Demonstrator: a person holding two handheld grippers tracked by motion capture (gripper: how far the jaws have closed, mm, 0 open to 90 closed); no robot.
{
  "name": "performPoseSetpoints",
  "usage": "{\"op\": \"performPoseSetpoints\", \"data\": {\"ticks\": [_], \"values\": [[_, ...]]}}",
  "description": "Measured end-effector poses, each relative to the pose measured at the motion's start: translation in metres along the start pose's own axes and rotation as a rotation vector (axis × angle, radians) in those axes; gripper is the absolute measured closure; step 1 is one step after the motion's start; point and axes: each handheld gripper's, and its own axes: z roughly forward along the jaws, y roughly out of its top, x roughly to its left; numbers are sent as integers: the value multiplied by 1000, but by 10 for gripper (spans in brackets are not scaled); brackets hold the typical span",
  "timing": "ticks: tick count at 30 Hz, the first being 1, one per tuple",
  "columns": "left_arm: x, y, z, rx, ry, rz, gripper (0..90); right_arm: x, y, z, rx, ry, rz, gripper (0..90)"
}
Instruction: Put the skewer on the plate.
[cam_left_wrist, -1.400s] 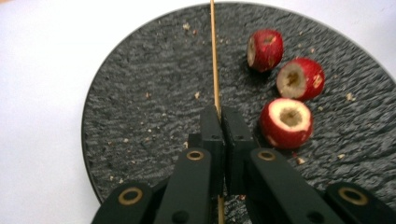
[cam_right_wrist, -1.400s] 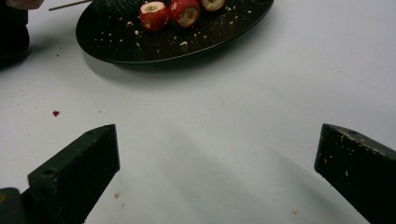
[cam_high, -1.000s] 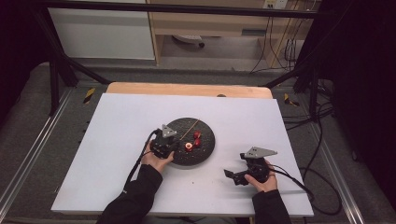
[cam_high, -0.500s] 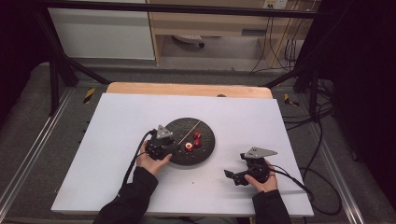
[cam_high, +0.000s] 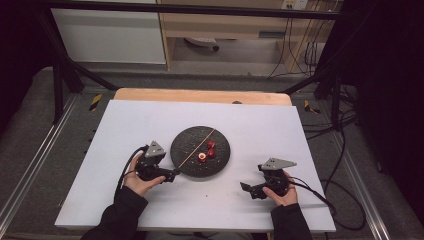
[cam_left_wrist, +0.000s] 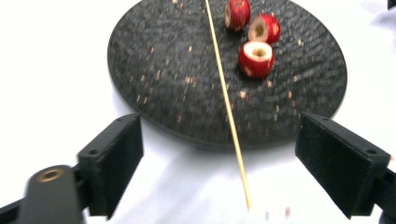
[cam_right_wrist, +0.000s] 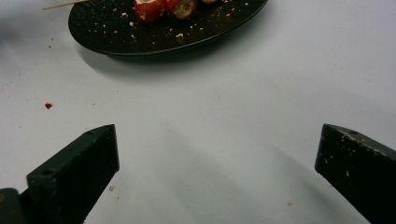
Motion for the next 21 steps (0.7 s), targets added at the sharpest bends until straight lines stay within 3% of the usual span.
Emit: {"op": "performPoseSetpoints", "data": {"ticks": [12, 21], "values": [[16, -52, -32, -2, 19, -21, 62, 1, -1, 1, 10, 0, 0, 6], [23, -70, -41, 0, 29, -14, 53, 1, -2, 1, 13, 10, -4, 6]]}}
